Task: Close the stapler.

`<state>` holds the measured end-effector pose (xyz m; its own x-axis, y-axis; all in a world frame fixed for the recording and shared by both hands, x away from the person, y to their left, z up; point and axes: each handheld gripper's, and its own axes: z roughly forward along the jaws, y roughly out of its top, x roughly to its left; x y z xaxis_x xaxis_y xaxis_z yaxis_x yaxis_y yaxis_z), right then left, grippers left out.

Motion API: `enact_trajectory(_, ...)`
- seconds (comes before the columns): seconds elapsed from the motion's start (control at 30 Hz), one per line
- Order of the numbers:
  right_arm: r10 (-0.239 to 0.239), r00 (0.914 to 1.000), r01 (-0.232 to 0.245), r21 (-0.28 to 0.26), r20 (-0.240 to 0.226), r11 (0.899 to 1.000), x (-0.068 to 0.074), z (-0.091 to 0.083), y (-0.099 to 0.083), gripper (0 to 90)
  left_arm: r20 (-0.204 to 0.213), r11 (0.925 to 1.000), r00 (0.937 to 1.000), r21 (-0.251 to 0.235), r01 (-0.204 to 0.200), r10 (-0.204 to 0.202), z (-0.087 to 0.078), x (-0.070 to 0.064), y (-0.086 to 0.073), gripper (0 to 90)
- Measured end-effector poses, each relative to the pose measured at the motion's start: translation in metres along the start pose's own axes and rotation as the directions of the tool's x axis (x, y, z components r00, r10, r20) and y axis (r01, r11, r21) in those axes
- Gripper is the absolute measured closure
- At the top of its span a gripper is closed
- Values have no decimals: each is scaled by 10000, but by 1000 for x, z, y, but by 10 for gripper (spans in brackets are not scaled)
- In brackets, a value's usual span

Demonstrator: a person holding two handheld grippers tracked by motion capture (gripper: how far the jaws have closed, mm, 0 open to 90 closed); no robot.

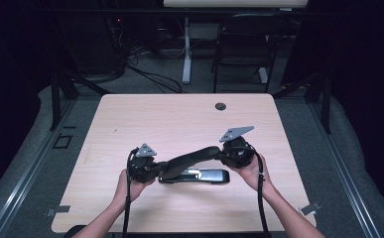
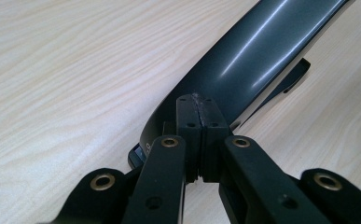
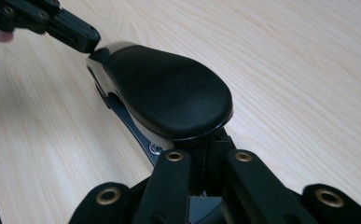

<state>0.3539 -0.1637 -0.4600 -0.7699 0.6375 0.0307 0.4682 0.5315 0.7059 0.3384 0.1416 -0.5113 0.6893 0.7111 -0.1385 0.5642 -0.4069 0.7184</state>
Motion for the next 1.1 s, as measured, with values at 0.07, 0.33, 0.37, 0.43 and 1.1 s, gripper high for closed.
enact_trajectory(0.07, 47, 10000, -47, 108, 31, 9999, -1, 1, -3, 900, 0, 10000, 10000, 19, 7, -7, 1, 0, 0, 896)
enact_trajectory(0.33, 208, 9996, -218, 602, 165, 9979, -7, 6, -14, 900, -38, 9999, 10000, 121, -27, 27, 4, 0, -1, 889)
enact_trajectory(0.37, 213, 9996, -223, 636, 161, 9977, -8, 7, -16, 900, -44, 9999, 10000, 141, -53, 54, 4, 0, -1, 888)
enact_trajectory(0.43, 234, 9996, -246, 719, 166, 9971, -9, 8, -17, 900, -51, 9999, 10000, 154, -77, 78, 4, -1, -1, 886)
enact_trajectory(1.1, 344, 9991, -391, 2467, 235, 9683, -22, 30, -43, 882, -156, 10000, 9999, 66, -73, 74, 0, 2, -1, 841)
